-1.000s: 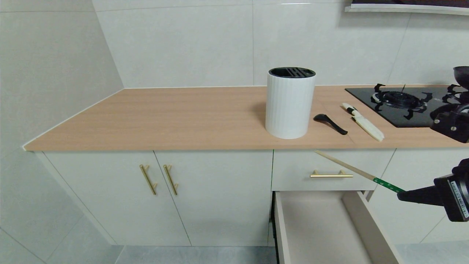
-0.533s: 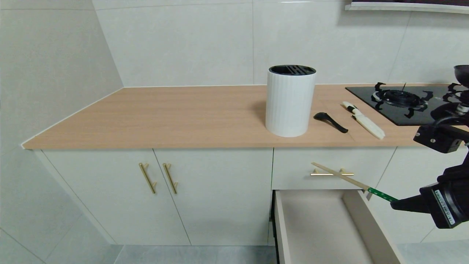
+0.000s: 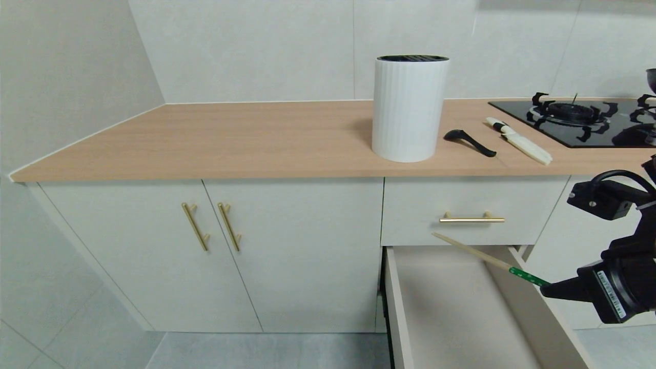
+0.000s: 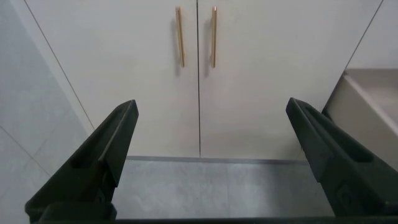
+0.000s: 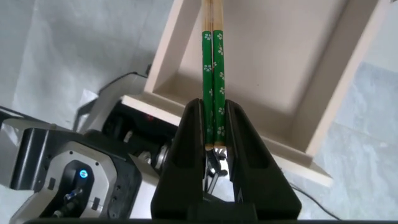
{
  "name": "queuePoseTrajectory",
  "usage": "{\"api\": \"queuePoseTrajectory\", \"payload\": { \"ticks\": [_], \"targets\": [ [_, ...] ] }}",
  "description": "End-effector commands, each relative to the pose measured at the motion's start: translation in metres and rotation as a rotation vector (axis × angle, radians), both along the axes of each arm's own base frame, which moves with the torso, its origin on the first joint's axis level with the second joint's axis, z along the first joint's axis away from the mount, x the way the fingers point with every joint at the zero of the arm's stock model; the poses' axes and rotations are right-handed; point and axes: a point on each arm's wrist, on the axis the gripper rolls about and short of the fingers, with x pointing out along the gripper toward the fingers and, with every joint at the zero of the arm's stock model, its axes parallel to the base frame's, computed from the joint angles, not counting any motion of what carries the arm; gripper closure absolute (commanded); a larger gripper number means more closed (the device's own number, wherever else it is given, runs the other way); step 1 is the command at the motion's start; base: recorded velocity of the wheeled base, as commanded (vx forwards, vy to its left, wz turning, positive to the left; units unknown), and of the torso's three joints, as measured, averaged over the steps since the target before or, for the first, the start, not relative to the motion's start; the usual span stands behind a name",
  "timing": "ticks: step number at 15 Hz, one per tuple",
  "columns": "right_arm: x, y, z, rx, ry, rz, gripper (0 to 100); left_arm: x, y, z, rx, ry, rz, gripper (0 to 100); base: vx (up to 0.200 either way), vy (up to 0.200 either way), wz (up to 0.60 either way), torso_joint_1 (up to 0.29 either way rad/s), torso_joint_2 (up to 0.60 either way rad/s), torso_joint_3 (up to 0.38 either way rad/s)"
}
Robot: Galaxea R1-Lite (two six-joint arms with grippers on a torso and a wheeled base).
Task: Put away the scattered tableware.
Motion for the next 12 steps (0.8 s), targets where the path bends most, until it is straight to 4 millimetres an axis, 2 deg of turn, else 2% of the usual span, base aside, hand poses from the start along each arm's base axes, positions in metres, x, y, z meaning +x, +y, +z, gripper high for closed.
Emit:
{"api": "queuePoseTrajectory", "payload": {
  "ticks": [1, 7, 12],
  "targets": [
    [0.0036, 0.002, -0.0064, -0.01, 0.019, 0.004, 100, 0.0, 0.0, 0.0, 0.0, 0.0, 0.001, 0, 0.0, 0.0, 0.0, -0.159, 0.47, 0.3],
    [0.0053, 0.0028, -0.0084, -0.011, 0.02, 0.005, 100, 0.0, 0.0, 0.0, 0.0, 0.0, 0.001, 0, 0.0, 0.0, 0.0, -0.127, 0.46, 0.321],
    [0.0074, 0.0037, -0.012, -0.016, 0.024, 0.005, 100, 0.0, 0.0, 0.0, 0.0, 0.0, 0.001, 0, 0.0, 0.0, 0.0, -0.025, 0.11, 0.079]
  ]
}}
